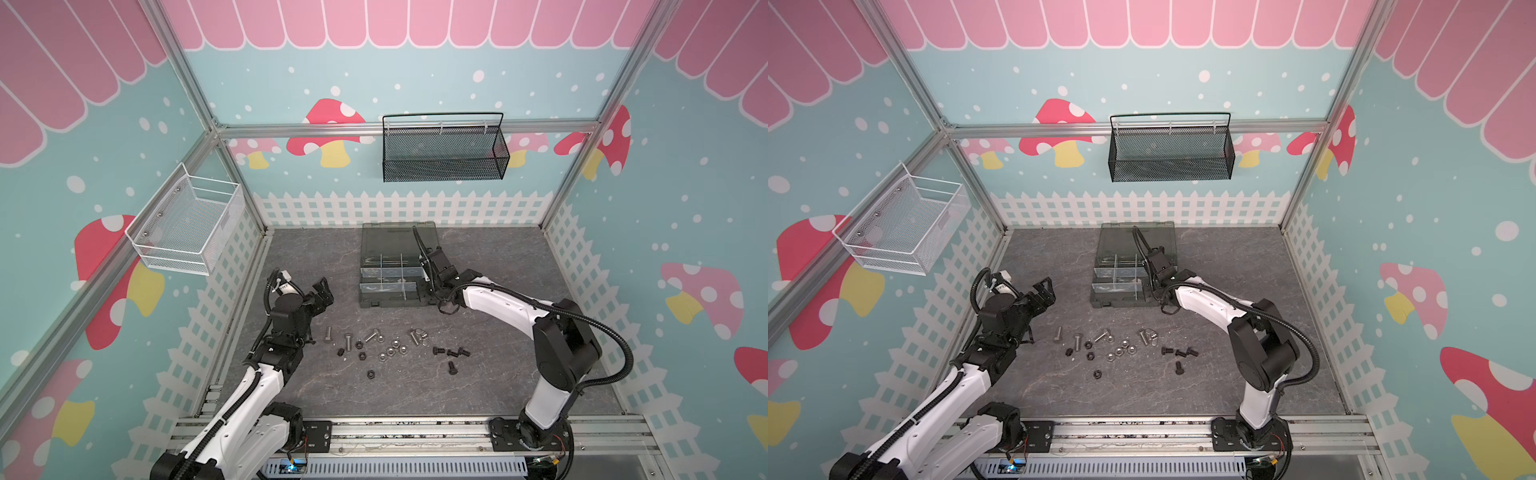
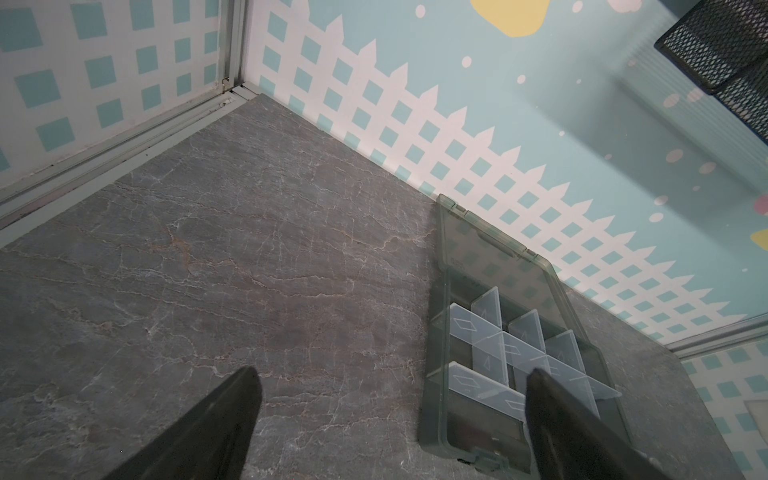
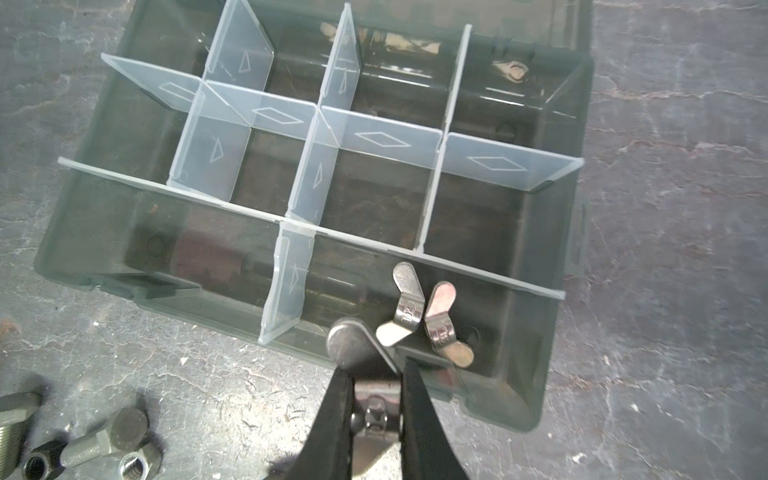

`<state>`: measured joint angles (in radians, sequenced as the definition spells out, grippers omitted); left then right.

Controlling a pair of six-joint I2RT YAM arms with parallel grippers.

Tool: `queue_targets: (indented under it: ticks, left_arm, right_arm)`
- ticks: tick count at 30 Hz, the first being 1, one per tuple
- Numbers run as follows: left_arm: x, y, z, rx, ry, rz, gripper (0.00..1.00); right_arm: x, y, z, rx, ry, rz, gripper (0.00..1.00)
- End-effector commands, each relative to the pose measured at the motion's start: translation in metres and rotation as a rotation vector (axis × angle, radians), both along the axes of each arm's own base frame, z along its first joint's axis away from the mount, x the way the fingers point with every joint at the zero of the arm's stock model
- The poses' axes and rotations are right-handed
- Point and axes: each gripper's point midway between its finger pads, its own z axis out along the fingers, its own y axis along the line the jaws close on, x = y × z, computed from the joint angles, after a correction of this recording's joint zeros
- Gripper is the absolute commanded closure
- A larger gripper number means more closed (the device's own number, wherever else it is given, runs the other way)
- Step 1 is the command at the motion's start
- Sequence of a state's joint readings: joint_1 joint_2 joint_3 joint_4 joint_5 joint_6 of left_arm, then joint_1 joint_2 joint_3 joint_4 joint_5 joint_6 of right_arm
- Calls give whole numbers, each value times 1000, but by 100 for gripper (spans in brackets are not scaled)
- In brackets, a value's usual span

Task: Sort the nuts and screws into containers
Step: 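Carry the wing nut with the right gripper into the organizer compartment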

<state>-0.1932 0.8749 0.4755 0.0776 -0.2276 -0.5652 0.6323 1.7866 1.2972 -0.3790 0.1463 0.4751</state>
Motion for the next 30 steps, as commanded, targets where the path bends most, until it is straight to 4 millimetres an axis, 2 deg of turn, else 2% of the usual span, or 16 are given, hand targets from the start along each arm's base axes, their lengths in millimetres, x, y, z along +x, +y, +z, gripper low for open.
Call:
queue_targets:
  ticks: [1, 5, 7, 8, 9, 16, 24, 30]
  left_arm:
    - [-6, 2, -6, -3, 19, 11, 0]
    - [-7, 3, -5, 2, 14, 16, 0]
    - [-7, 3, -6, 3, 16, 18, 0]
    - [-7, 3, -5, 2, 13, 18, 0]
    - [-6, 3, -5, 3, 12, 18, 0]
    - [-5, 3, -4, 5, 13, 19, 0]
    - [-4, 3, -3, 6, 8, 19, 0]
    - [-5, 3, -3, 5, 9, 16, 0]
  right_arm:
    - [10, 12, -5, 8, 4, 40, 96]
    - [16, 19, -13, 9, 19, 52, 96]
    - [18, 21, -9, 17, 13, 58, 95]
    - [19, 23, -24, 4, 40, 62, 95]
    - [20, 23, -27, 4, 46, 63, 94]
    - [19, 27, -39, 3, 78, 73, 84]
    - [18, 23, -42, -9, 87, 70, 64]
    - [18, 23, -39, -6, 84, 69, 62]
